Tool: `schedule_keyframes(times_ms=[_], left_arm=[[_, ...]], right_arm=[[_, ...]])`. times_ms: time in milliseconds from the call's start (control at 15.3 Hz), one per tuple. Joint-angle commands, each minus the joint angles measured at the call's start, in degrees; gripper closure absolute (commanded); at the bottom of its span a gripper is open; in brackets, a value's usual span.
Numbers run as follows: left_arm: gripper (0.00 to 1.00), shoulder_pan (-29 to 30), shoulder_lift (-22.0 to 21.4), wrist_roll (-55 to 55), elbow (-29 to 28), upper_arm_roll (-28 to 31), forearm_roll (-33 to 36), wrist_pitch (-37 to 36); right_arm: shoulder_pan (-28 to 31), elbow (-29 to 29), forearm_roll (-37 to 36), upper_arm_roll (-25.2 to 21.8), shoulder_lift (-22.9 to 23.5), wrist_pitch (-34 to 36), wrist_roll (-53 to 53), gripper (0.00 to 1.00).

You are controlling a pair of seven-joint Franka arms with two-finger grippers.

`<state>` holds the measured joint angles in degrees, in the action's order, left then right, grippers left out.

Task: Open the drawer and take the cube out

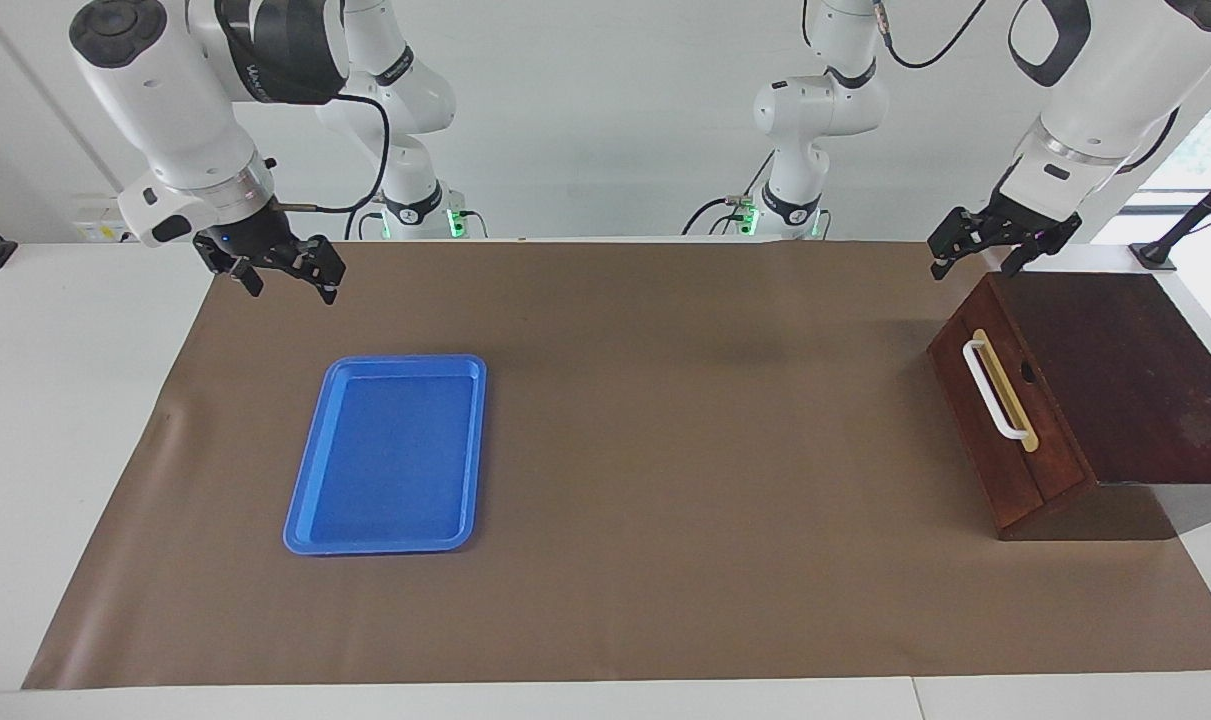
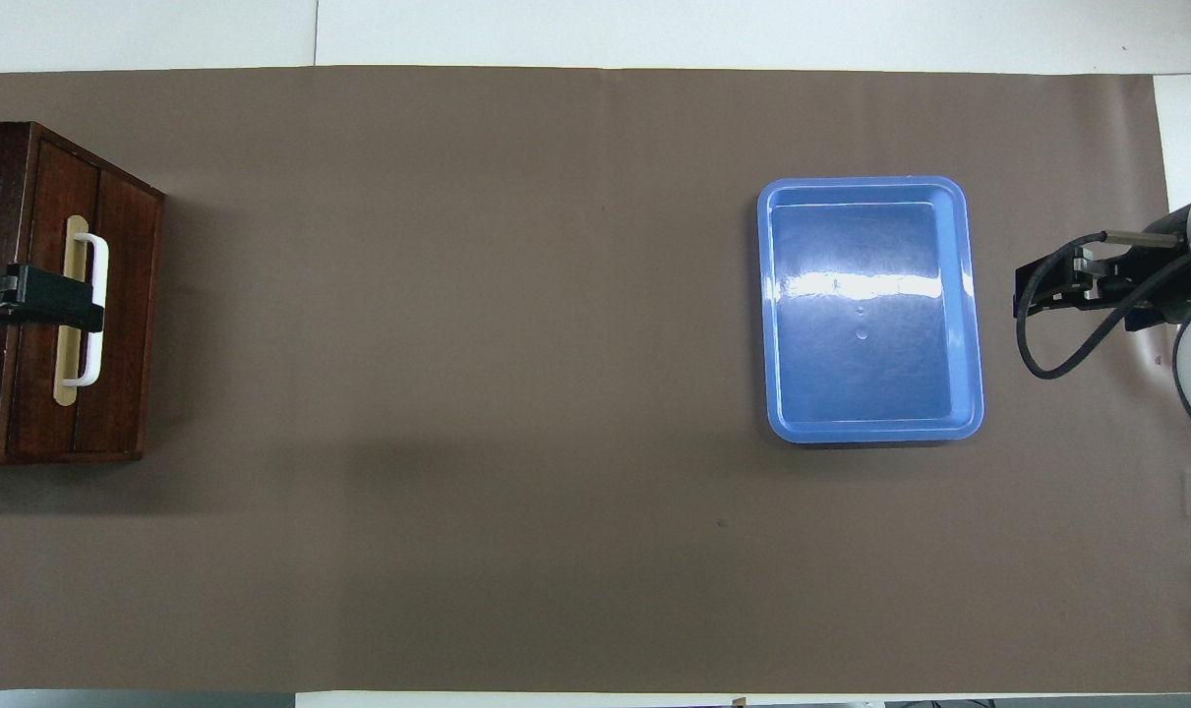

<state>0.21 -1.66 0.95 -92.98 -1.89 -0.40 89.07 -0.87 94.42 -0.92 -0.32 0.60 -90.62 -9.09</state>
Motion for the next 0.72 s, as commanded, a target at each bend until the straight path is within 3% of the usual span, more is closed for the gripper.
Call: schedule_keyframes(times_ms=[0, 392, 654], left_arm=[[0.00, -0.2, -0.8, 0.9, -0.3, 0.5, -0.8, 0.2], [0.00, -0.6, -0.5, 0.0, -0.5, 0.3, -0.7, 0.7], [0.00, -1.3, -1.0, -0.2, -3.6, 0.3, 0.7, 6.1]], right_arm=[[0.7, 1.3, -0.7, 0.7, -1.2, 0.1, -0.8, 0.00], [0.7, 1.3, -0.7, 0.7, -1.2, 0.1, -0.8, 0.00], [0.7, 1.3, -0.7, 0.7, -1.2, 0.1, -0.8, 0.00]])
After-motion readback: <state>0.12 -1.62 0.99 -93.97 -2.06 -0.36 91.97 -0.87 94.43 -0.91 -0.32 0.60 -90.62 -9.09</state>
